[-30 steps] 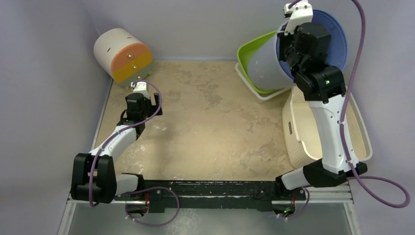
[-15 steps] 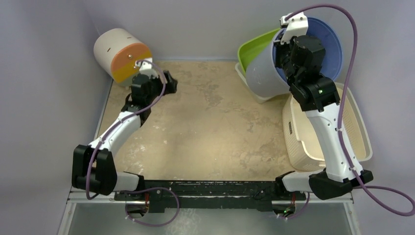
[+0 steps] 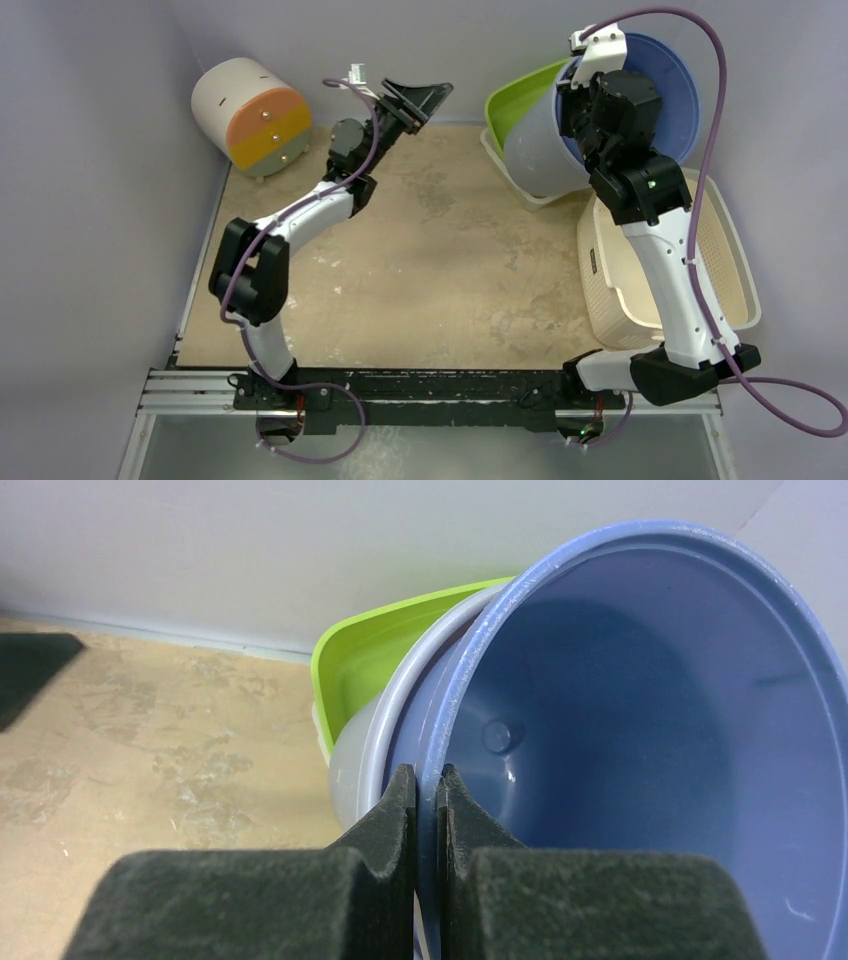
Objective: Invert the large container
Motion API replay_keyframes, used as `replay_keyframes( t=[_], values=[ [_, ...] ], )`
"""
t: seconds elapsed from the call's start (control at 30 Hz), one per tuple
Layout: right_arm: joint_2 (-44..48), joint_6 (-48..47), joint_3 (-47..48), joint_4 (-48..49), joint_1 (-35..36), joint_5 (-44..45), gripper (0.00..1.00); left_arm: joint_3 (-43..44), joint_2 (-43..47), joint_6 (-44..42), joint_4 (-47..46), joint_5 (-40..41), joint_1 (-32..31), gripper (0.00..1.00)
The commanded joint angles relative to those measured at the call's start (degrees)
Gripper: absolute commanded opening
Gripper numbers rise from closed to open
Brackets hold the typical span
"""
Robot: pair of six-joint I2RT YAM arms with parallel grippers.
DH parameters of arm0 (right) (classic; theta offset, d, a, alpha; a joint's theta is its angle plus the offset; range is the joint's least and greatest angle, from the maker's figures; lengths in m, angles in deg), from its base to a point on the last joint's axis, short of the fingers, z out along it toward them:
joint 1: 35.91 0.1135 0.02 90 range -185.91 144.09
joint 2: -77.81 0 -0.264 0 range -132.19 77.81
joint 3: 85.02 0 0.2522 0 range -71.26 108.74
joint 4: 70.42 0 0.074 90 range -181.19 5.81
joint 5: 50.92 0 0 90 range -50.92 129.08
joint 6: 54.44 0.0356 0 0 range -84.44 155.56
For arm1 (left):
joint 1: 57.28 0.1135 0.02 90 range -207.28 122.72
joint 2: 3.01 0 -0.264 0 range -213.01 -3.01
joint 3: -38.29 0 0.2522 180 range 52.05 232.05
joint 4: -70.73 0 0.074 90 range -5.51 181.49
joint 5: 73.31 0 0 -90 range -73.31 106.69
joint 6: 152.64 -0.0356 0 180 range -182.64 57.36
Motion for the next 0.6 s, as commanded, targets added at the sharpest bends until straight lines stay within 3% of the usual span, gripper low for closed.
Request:
replay_keyframes(
  t=[0.0,0.13,0.33,0.57],
  values=[
    [1.9,-0.8,1.9,9.0,-0.2,-0.8,0.00,7.4,-3.5,10.9,-11.3,-3.8,-5.3,0.84],
    [1.7,-0.5,2.1,9.3,-0.2,-1.5,0.00,14.5,-5.5,3.0,-0.3,-5.4,-9.8,0.83],
    [0.9,0.1,1.8,9.2,-0.3,-3.0,0.00,22.9,-8.6,-1.5,11.0,-6.2,-14.3,0.81],
    [0.9,0.6,1.6,9.7,-0.3,-4.7,0.00,26.6,-10.5,-9.2,23.0,-3.9,-17.5,0.76]
  ],
)
